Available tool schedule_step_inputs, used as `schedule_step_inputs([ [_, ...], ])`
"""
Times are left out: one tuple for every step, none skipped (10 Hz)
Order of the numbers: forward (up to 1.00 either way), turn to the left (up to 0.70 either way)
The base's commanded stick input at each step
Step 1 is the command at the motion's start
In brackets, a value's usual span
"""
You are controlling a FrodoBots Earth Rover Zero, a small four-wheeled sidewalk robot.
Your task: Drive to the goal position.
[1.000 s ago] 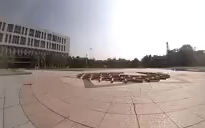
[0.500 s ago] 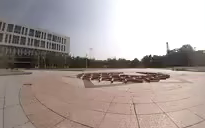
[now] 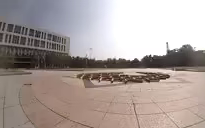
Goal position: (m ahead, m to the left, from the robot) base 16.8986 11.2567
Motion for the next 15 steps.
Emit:
schedule_step_inputs([
  [0.04, 0.00],
  [0.05, 0.00],
  [0.04, 0.00],
  [0.04, 0.00],
  [0.04, 0.00],
  [0.05, 0.00],
  [0.05, 0.00],
  [0.04, 0.00],
  [0.05, 0.00],
  [0.04, 0.00],
  [0.04, 0.00],
  [0.05, 0.00],
  [0.05, 0.00],
  [0.05, 0.00],
  [0.04, 0.00],
])
